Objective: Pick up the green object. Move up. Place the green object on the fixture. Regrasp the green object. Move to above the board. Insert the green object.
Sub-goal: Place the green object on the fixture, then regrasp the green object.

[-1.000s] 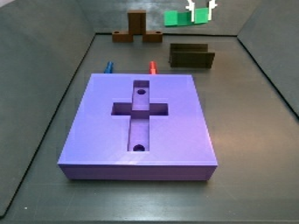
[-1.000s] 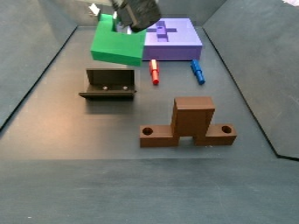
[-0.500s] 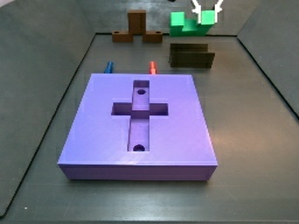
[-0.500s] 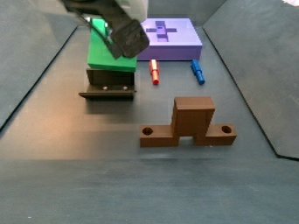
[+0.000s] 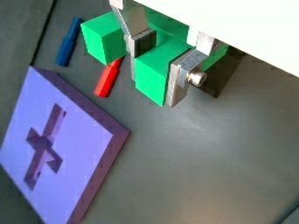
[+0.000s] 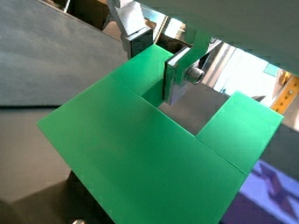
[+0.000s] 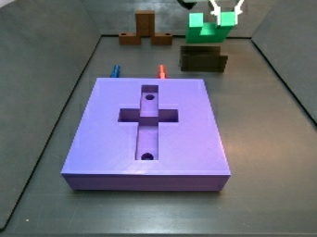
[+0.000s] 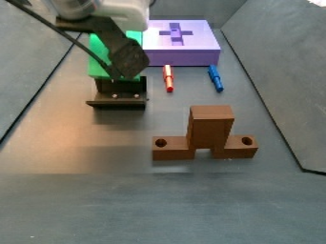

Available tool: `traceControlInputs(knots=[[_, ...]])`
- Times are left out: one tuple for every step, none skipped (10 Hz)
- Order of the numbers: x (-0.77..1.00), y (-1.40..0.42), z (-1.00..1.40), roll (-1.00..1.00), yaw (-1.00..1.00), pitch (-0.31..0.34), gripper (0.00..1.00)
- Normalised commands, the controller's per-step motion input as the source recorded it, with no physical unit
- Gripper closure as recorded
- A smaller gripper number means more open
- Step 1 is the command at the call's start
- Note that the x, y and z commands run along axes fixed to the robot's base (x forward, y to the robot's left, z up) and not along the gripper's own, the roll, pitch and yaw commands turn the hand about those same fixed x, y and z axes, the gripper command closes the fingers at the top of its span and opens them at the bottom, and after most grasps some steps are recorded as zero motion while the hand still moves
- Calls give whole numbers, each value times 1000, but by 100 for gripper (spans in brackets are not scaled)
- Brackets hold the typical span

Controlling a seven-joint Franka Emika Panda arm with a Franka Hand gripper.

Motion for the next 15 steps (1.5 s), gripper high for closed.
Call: traceControlInputs(knots=[[0,77,-443,0,0,-220,100],[-97,120,-277,46,0,0,100],[-140,94,-309,63,0,0,100],[-37,89,-326,114,0,37,100],[71,171,-354,71,-91,197,100],[206,123,-366,120,-157,263,100],[169,57,-146,0,-183,54,100],[0,0,0,6,0,0,100],[-66,103,-20,171,0,11,100],[-74,0,0,86,0,0,100],[0,0,0,0,0,0,0],[-300,-134,600,40,0,-294,0],[-97,-177,1000,71,0,-360,0],[14,-186,1000,200,0,-294,0],[57,-63,869,546,0,-189,0]])
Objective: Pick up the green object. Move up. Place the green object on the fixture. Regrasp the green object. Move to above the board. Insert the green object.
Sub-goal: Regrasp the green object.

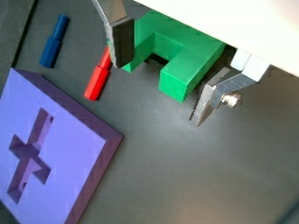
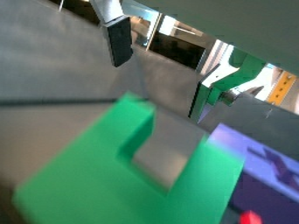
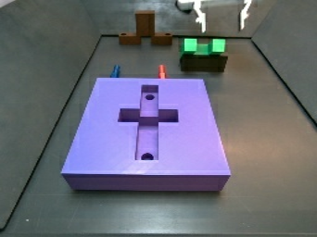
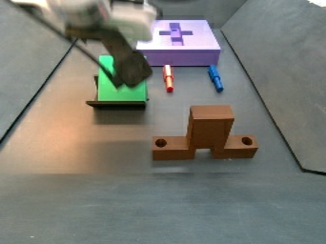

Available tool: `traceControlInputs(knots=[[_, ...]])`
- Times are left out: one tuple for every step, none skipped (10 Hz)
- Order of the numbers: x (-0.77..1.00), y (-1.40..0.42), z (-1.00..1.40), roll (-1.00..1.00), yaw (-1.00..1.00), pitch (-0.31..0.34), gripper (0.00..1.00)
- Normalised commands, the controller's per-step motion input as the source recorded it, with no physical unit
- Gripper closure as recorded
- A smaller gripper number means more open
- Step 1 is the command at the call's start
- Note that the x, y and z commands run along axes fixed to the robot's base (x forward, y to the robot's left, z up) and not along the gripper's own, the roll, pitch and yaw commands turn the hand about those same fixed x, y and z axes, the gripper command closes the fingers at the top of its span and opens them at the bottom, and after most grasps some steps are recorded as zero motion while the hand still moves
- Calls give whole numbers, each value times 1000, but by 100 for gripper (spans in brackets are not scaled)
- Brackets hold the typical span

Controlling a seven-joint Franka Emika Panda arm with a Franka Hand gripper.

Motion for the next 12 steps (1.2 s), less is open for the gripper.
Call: traceControlInputs(knots=[[349,-3,409,737,129,-86,0],[477,0,54,900,523,0,0],[314,117,57,1000,369,506,0],[269,140,120,1000,329,586,0],[231,126,117,1000,280,634,0],[223,131,114,1000,180,689,0],[186,100,117,1000,111,731,0],[114,66,123,1000,37,746,0],[-40,29,151,1000,0,649,0],[-266,-23,203,1000,-123,437,0],[-363,-209,203,1000,-194,320,0],[0,-483,0,686,-211,-43,0]])
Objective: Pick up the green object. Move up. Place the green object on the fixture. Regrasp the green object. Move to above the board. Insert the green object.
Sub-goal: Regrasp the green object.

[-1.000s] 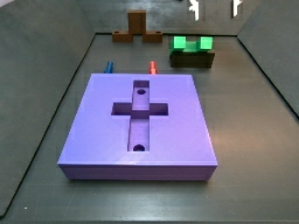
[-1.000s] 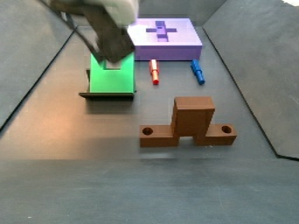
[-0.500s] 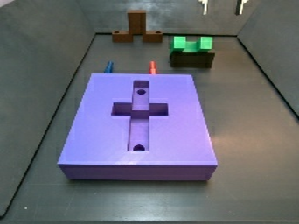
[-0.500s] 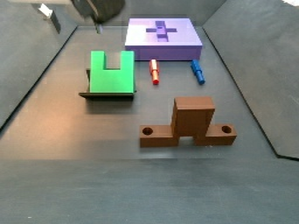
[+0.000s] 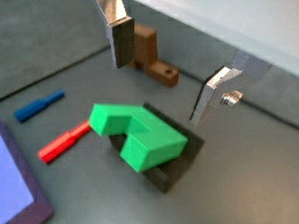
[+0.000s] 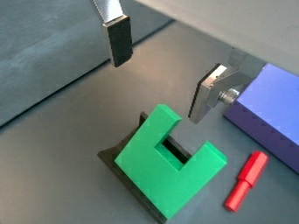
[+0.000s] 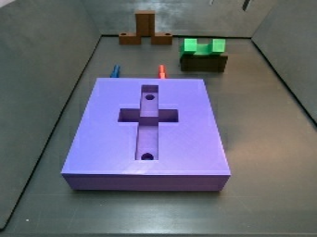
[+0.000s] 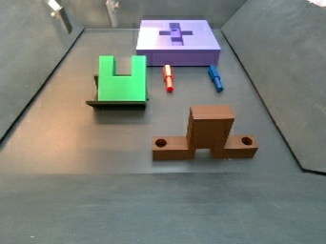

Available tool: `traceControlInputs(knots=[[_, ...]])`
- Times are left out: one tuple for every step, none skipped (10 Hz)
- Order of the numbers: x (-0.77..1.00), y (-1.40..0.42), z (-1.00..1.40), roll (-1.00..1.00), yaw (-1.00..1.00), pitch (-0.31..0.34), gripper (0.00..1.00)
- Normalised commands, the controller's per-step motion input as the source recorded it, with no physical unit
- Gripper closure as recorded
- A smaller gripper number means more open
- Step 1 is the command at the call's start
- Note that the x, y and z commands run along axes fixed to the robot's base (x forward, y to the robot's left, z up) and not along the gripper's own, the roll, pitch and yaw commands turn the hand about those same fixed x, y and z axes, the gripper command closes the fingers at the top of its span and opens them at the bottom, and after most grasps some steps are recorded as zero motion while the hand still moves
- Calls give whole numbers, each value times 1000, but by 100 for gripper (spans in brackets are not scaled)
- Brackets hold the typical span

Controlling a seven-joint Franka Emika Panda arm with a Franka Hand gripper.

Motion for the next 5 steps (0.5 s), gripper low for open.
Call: traceControlInputs(knots=[[369,-360,-326,94,-406,-691,0],[326,-266,-346,223,-471,-737,0],[197,0,-320,683,-431,-511,0],[86,206,-223,1000,-211,-74,0],[80,329,0,1000,0,6,0]])
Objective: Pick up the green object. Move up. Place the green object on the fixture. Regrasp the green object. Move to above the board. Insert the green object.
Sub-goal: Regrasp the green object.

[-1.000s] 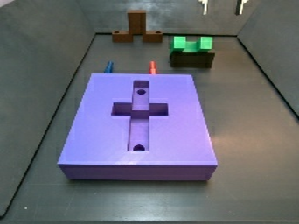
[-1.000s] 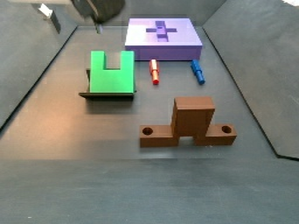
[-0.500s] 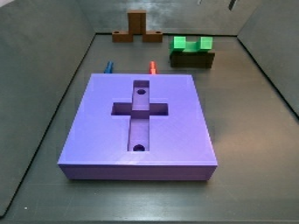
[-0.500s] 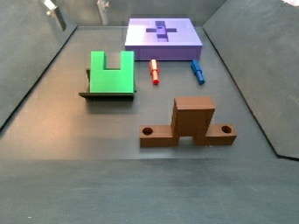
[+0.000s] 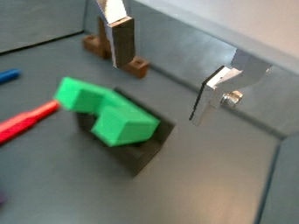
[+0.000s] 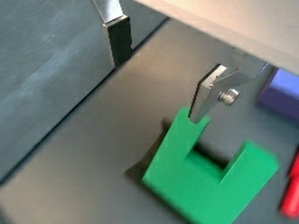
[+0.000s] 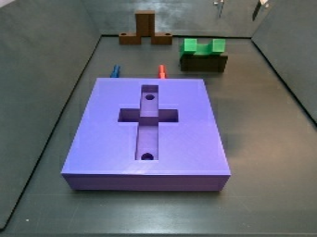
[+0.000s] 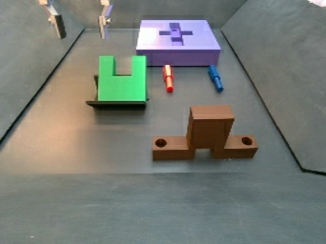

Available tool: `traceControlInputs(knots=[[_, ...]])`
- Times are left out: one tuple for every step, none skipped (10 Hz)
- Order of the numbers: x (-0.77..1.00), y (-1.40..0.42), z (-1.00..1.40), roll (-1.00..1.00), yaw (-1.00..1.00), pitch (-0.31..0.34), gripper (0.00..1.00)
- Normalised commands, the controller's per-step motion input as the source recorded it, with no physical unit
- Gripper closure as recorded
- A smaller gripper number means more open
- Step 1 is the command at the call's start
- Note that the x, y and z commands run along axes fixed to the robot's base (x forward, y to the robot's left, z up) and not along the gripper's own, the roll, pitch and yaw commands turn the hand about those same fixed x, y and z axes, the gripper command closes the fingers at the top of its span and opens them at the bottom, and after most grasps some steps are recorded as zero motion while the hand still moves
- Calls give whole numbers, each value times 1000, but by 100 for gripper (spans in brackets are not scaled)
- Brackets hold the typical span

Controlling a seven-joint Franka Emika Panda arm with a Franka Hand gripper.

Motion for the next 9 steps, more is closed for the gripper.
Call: traceControlInputs(knots=[[206,177,31,1000,151,254,0],[129,0,-20,1000,417,149,0],[117,-260,-406,831,406,46,0],[26,-280,-331,929,366,51,0],[0,-240,-171,1000,360,151,0],[0,-286,-171,1000,323,191,0],[0,-311,-186,1000,309,211,0],[0,-323,-220,1000,283,217,0],[-6,-314,-529,774,266,20,0]])
